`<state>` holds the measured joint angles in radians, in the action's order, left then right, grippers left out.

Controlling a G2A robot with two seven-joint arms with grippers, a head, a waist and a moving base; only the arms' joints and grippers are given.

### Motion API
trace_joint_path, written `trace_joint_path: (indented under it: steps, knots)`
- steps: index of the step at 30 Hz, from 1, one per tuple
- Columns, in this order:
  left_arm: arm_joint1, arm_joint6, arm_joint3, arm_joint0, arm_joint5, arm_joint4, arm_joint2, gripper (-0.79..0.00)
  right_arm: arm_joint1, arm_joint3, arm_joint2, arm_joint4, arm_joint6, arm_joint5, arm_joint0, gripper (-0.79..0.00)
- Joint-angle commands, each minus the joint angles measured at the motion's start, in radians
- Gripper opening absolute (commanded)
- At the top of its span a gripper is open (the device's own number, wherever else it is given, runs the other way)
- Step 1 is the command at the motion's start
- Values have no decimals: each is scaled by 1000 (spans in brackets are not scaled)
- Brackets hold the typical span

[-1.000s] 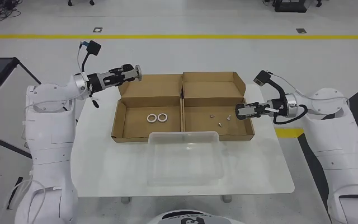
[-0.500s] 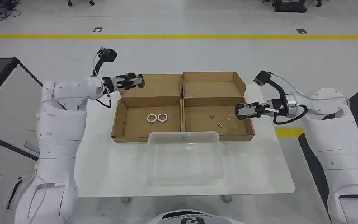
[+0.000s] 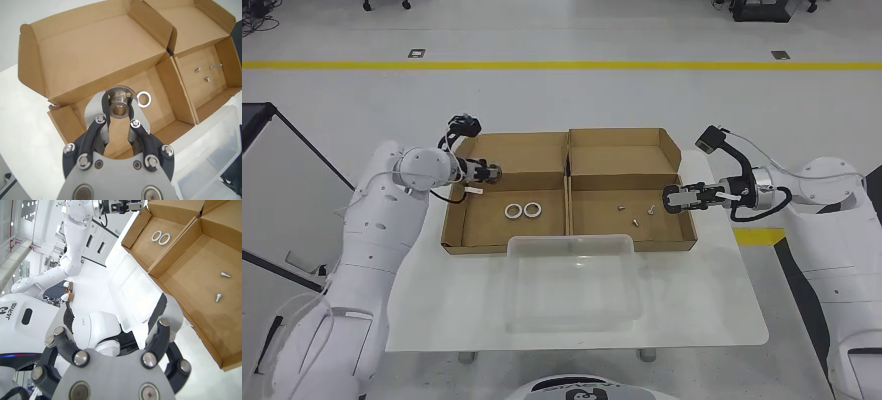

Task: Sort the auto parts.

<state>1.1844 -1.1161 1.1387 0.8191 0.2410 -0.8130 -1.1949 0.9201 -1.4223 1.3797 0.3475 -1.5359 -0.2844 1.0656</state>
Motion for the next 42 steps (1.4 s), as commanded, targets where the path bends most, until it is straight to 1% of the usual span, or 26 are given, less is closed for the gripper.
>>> trace_joint_path:
  steps: [1,10,17,27,30,36,42]
  knots:
    - [1,-4,-11,-7,-5,-18,17,-785,0,0,0,0,0,0,0,0]
    - [4,-65,-23,-27,3,-58,74,-785,0,0,0,0,0,0,0,0]
    - [8,-120,-45,-41,-62,-75,101,-785,0,0,0,0,0,0,0,0]
    - [8,-114,-45,-38,-63,-77,101,-785,0,0,0,0,0,0,0,0]
    - [7,-112,-42,-25,-67,-114,121,-785,0,0,0,0,0,0,0,0]
    - [24,-115,-92,-27,-96,-126,184,-785,0,0,0,0,0,0,0,0]
    - [43,-117,-157,-60,-121,-137,235,-785,0,0,0,0,0,0,0,0]
